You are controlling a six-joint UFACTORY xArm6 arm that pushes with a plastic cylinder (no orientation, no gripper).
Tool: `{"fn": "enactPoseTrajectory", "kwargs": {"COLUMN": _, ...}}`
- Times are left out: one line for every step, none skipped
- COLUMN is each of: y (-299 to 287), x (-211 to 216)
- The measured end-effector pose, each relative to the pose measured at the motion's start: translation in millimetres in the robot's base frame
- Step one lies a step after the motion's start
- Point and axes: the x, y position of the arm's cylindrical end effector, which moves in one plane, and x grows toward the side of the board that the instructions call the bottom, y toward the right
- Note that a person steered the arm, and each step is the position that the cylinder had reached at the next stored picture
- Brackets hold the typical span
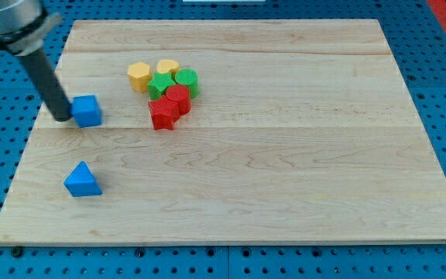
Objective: Push the red star upwards
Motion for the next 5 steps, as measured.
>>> {"fn": "enactPoseTrajectory", "kwargs": {"y": 50, "x": 0}}
{"fn": "enactPoseTrajectory", "kwargs": {"y": 73, "x": -2}}
{"fn": "enactPoseTrajectory", "kwargs": {"y": 82, "x": -12}}
{"fn": "enactPoseTrajectory", "kwargs": {"y": 65, "x": -21}}
{"fn": "enactPoseTrajectory", "kwargs": {"y": 14, "x": 19}}
